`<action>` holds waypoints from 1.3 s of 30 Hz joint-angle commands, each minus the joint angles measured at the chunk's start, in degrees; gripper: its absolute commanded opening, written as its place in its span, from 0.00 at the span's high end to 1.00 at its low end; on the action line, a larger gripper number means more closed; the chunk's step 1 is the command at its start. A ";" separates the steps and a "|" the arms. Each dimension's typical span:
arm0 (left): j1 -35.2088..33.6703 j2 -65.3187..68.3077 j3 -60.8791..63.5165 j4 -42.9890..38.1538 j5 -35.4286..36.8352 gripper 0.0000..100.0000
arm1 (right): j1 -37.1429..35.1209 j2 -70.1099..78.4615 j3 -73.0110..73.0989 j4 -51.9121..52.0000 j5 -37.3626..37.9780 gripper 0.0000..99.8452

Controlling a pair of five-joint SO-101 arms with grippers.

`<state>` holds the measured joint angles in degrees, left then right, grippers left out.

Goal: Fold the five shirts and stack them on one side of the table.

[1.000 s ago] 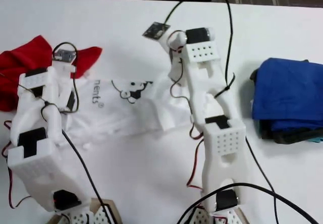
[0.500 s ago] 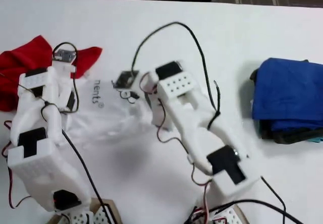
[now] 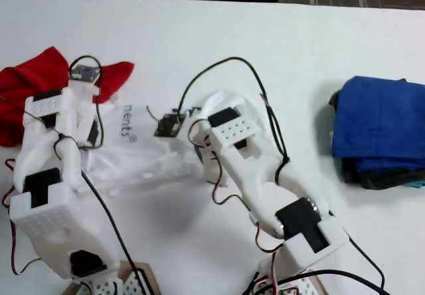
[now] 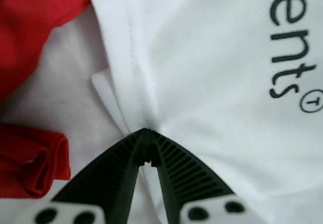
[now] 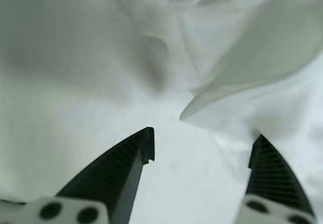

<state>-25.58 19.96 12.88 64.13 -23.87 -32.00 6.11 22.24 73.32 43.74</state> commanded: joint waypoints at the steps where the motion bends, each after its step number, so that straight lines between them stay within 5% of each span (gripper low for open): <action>1: -0.53 -0.18 -0.04 -1.67 -0.09 0.97 | 0.13 -2.86 0.09 -3.47 -0.53 0.69; 6: -0.53 -0.18 0.04 -1.67 -0.09 0.97 | 1.01 3.12 -0.09 -6.90 -0.53 0.70; 12: -0.53 -0.18 0.04 -1.67 -0.09 0.97 | 4.62 4.97 -1.23 -8.57 -0.53 0.82; 30: -0.44 -0.18 0.04 -1.67 -0.09 0.97 | 15.08 5.49 -15.03 -12.44 -0.79 0.79; 39: -0.44 -0.18 0.04 -1.67 -0.09 0.97 | 18.77 5.05 -17.93 -16.13 -10.37 0.79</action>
<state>-25.58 19.96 12.88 64.13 -23.87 -14.42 11.91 7.03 57.85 35.12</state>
